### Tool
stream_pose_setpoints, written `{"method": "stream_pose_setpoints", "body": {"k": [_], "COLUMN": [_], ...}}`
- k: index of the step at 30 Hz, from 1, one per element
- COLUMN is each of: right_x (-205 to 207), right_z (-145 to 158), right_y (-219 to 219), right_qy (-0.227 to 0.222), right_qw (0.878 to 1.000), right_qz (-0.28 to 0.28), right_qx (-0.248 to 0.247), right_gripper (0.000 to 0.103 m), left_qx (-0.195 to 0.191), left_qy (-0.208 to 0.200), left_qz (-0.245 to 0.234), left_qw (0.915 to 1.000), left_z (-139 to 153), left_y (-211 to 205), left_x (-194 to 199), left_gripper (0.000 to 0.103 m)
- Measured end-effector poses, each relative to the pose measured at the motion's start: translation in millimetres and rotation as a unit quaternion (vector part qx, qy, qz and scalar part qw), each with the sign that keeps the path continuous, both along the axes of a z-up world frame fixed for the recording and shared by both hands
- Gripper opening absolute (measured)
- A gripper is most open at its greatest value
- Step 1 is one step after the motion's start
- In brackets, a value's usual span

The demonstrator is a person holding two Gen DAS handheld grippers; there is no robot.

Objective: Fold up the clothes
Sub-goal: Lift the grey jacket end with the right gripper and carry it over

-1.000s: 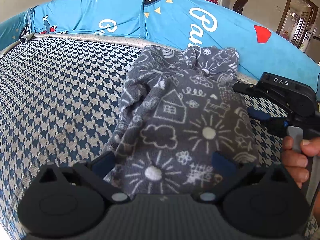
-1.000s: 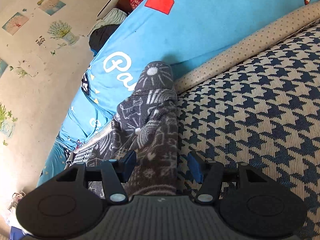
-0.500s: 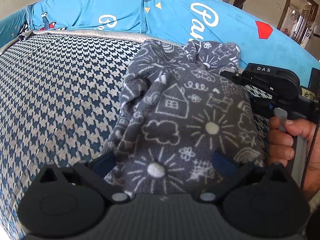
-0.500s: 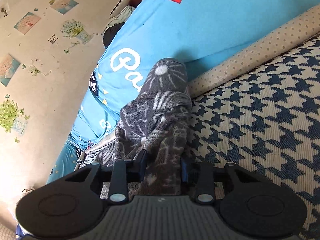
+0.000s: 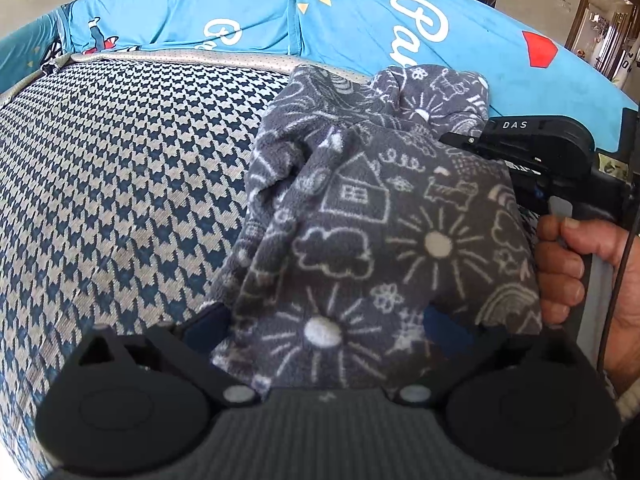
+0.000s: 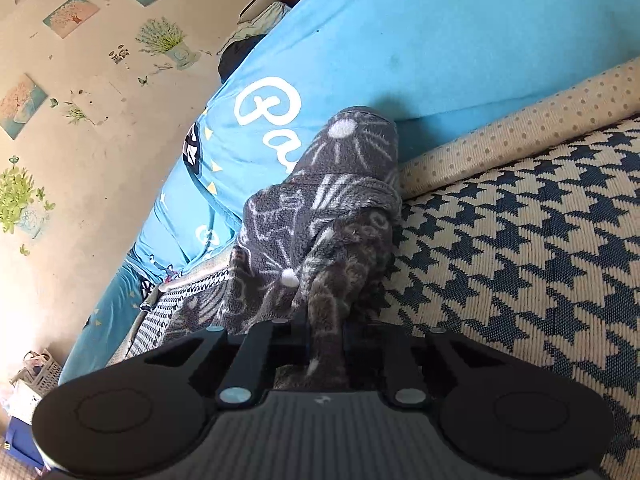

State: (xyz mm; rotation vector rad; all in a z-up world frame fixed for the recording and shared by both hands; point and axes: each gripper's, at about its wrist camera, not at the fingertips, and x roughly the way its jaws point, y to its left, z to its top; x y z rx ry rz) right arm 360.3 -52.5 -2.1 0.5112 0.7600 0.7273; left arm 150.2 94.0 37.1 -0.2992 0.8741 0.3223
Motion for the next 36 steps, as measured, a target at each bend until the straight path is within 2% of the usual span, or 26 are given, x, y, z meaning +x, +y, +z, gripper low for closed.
{"method": "stream_pose_setpoints", "body": {"k": [10,15,20,25,29,33,36], "right_x": [-30.1,-47.6,-59.8,-75.2,-95.5,-118.8,-136.6], "right_z": [39.2,57.4,71.4,85.5,94.3,99.5,101.6], "right_y": [-15.1,-31.6,-65.0,-99.2,-120.3,-135.3,-154.6], "right_qy": [-0.047,-0.071,-0.069,-0.074,-0.078,-0.085,-0.071], "right_qw": [0.997,0.992,0.982,0.965,0.947,0.920,0.900], "right_qz": [-0.058,-0.092,-0.160,-0.226,-0.278,-0.334,-0.384], "right_qx": [-0.027,-0.056,-0.078,-0.107,-0.140,-0.188,-0.194], "right_gripper": [0.011,0.010,0.010,0.010,0.010,0.010,0.010], "left_qx": [0.011,0.006,-0.013,-0.031,-0.019,-0.023,-0.014], "left_qy": [-0.002,-0.009,-0.015,-0.028,-0.033,-0.042,-0.048], "left_qz": [-0.010,-0.043,-0.080,-0.099,-0.102,-0.101,-0.100], "left_qw": [0.9999,0.9990,0.9966,0.9942,0.9940,0.9938,0.9938], "left_z": [2.1,5.7,5.6,8.0,11.0,15.4,19.5], "left_y": [-3.4,-11.3,-19.8,-23.2,-26.0,-23.6,-24.6], "left_x": [3.1,3.6,5.0,3.8,4.0,2.4,0.6], "left_gripper": [0.103,0.103,0.103,0.103,0.103,0.103,0.103]}}
